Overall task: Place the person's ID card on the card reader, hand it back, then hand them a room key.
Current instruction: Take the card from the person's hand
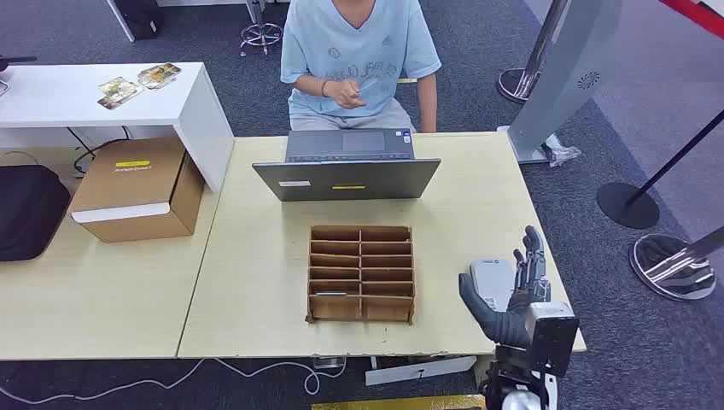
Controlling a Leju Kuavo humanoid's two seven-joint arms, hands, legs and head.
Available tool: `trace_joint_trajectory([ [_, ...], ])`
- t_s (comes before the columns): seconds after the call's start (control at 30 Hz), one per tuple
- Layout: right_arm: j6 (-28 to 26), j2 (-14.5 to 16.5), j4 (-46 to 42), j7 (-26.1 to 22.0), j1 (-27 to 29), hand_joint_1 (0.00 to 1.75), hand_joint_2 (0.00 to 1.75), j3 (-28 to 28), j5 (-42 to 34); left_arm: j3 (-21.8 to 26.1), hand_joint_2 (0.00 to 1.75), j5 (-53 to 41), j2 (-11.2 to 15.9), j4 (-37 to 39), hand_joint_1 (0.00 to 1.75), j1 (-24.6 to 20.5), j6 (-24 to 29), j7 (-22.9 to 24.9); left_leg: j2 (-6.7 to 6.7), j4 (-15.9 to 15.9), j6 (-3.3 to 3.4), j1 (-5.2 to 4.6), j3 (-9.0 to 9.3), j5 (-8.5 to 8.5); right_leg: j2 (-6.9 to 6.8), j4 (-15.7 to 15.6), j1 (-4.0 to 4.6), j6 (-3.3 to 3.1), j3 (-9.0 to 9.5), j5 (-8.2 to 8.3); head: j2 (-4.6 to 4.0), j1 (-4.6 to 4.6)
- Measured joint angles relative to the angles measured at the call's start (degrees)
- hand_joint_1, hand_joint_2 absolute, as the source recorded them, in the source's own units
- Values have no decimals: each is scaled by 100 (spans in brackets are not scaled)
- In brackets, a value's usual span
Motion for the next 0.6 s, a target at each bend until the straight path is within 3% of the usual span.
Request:
trace_joint_trajectory([
  [0.17, -38, 0, -1, -30, -3, 0, 175, 0, 118, -10, 0, -108, -4, 0, 0, -1, 42, 0, 0, 0, 0, 0, 0, 0, 0, 0, 0, 0, 0, 0, 0, 0],
  [0.4, -367, 13, -102, 8, -66, 0, 175, 26, 1130, -26, 0, -233, -27, 0, 0, -6, 47, 0, 0, 0, 0, 0, 0, 0, 0, 0, 0, 0, 0, 0, 0, 0],
  [0.6, -403, 31, -148, 21, -97, 0, 175, 50, 1188, -37, 0, -244, -44, 0, 0, -7, 47, 0, 0, 0, 0, 0, -1, 0, -1, 0, 0, 0, 0, 0, 0, 0],
])
